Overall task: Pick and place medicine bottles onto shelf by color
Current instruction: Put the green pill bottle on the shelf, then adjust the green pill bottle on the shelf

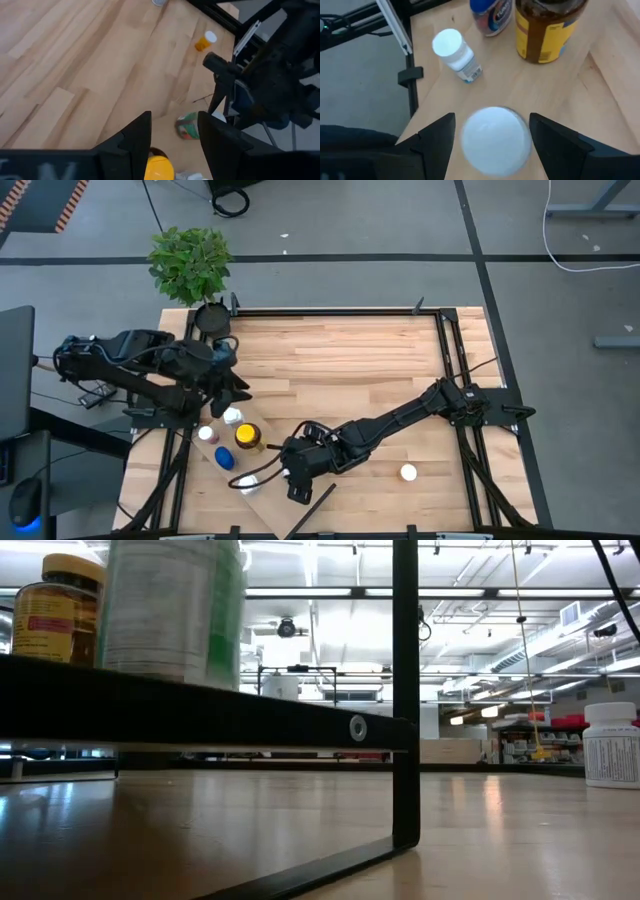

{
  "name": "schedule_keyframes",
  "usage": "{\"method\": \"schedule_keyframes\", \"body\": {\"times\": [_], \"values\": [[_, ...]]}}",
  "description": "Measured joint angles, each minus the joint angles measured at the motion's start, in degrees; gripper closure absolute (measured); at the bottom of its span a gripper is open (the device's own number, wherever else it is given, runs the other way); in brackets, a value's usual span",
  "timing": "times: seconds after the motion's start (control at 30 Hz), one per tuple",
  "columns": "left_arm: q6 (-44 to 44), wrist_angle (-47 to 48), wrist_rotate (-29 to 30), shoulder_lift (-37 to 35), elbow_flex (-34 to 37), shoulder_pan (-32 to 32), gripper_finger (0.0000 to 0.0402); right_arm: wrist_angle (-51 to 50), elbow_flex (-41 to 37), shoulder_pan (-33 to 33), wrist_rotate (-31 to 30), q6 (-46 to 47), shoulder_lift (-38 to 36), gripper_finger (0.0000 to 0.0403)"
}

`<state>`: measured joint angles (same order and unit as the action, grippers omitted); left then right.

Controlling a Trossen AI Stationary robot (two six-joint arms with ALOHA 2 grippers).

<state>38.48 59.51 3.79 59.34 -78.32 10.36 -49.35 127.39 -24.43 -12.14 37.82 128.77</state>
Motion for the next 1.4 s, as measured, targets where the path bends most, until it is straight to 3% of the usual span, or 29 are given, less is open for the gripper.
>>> {"method": "schedule_keyframes", "body": {"times": [0.23,0.37,0.73,0.9,1.1,1.27,1.4], "values": [[-1.68,-0.68,0.02,2.28,0.0,1.17,0.0234,-0.58,0.0,-0.89,-0.29,1.77,0.0,0.014],[-3.26,-0.65,-0.46,2.83,-0.02,1.92,0.0234,-1.7,0.43,-0.87,-4.01,2.71,0.0,0.014],[-13.63,-0.55,-0.62,2.87,0.0,6.56,0.0225,-4.41,2.23,-0.1,-6.2,1.98,-0.09,0.0146],[-16.46,1.21,-0.61,2.87,0.0,6.66,0.0229,-6.34,2.23,0.93,-7.66,-6.59,-0.29,0.0172],[-23.68,6.9,-0.61,2.85,-0.02,5.52,0.0229,-15.19,2.21,2.6,-3.45,-1.37,-3.2,0.0222],[-21.58,6.56,-0.59,2.31,-0.02,4.54,0.0228,-20.62,2.25,3.83,-3.14,-6.8,-6.55,0.0254],[-17.09,1.46,-0.64,2.11,-0.02,4.82,0.023,-26.02,1.4,6.28,-3.65,-13.67,-8.18,0.0247]]}}
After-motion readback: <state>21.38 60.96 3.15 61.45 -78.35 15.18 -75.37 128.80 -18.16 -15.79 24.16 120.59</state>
